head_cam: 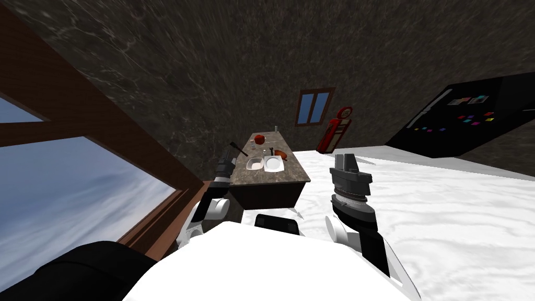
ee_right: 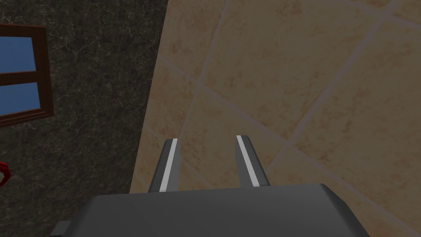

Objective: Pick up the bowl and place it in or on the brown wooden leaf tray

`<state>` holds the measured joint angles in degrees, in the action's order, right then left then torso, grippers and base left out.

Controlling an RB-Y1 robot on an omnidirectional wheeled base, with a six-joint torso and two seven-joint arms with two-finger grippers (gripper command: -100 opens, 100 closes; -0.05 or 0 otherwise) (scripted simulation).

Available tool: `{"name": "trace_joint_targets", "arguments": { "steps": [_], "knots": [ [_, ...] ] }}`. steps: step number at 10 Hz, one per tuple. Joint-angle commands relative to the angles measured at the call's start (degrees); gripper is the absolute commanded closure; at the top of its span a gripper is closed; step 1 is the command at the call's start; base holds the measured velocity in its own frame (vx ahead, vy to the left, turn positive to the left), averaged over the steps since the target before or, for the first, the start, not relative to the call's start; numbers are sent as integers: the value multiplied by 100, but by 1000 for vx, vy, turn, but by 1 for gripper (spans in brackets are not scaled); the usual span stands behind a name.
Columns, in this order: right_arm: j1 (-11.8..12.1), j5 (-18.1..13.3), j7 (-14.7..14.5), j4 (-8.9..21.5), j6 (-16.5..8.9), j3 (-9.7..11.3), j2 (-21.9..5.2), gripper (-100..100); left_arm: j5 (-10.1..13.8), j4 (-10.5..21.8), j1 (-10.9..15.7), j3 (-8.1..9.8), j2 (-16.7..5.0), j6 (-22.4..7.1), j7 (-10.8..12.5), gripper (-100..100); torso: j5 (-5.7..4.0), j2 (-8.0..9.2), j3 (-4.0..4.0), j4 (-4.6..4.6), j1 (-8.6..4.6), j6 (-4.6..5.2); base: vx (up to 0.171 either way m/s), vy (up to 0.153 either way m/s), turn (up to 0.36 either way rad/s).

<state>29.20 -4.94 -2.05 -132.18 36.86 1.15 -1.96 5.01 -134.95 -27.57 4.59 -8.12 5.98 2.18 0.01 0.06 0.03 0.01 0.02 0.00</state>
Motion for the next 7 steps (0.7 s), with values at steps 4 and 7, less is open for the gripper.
{"name": "trace_joint_targets", "arguments": {
  "steps": [4, 7],
  "knots": [
    [0, 0, 0, 0, 0, 0, 0, 0, 4, -16, 81, 104, -71, -656, 160, -100, 0, 0, 0, 0, 0, -1, -16, 5, -56],
    [0, 0, 0, 0, 0, 0, 0, 0, 1, -16, 125, 154, -91, -1026, 221, -100, 0, 0, 0, 0, -1, 0, -15, 2, -49]
  ]
}}
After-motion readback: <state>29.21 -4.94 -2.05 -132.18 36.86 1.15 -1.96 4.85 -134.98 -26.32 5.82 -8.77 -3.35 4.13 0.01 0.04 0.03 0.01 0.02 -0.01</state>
